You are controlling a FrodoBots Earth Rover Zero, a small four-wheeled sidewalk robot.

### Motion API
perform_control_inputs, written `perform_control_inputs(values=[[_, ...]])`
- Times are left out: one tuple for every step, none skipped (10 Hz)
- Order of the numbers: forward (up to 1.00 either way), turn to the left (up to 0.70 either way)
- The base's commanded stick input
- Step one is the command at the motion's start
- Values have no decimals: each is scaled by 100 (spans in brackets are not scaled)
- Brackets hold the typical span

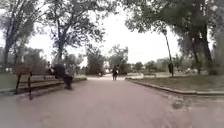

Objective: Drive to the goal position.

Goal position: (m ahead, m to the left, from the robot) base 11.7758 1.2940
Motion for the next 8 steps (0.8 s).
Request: perform_control_inputs(values=[[100,1],[100,1],[100,1],[100,1],[100,1],[100,1],[100,1],[100,1]])
